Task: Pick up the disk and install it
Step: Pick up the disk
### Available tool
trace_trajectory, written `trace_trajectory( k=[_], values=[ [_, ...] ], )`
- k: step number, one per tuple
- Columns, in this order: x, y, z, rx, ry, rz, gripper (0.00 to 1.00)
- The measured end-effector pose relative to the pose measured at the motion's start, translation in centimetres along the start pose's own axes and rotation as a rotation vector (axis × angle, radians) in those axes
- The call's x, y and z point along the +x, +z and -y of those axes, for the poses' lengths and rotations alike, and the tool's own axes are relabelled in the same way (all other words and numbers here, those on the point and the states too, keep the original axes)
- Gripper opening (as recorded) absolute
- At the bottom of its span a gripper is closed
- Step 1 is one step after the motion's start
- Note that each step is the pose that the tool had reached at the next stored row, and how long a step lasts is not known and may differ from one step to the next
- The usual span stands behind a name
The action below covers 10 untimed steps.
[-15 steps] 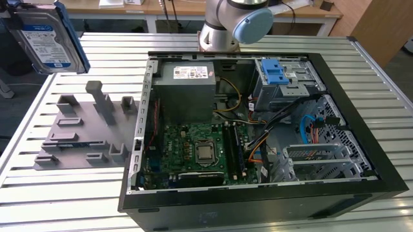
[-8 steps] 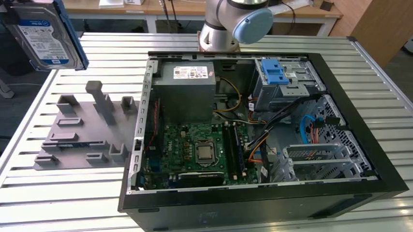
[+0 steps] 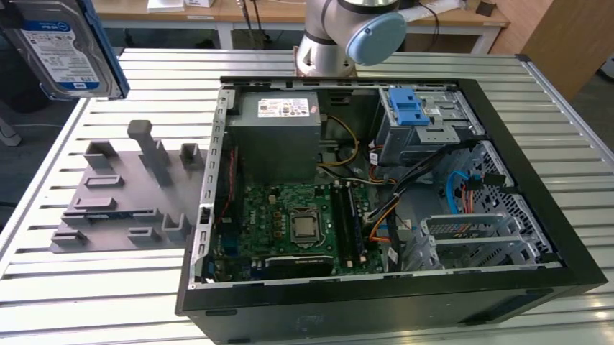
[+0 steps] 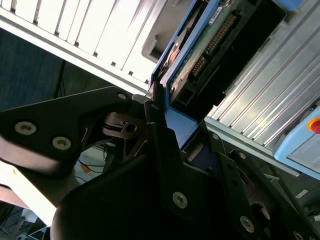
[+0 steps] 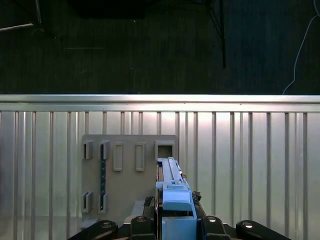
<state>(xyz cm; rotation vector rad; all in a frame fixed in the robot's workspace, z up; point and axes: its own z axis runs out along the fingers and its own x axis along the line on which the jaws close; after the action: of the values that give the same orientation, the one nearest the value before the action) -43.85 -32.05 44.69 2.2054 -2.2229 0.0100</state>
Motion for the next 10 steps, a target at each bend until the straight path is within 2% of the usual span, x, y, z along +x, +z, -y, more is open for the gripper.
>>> trace_trajectory(
  k=[10],
  values=[
    [0.02,-1.46,-0.02,0.002,0.0,-0.0012,0.36]
  ],
)
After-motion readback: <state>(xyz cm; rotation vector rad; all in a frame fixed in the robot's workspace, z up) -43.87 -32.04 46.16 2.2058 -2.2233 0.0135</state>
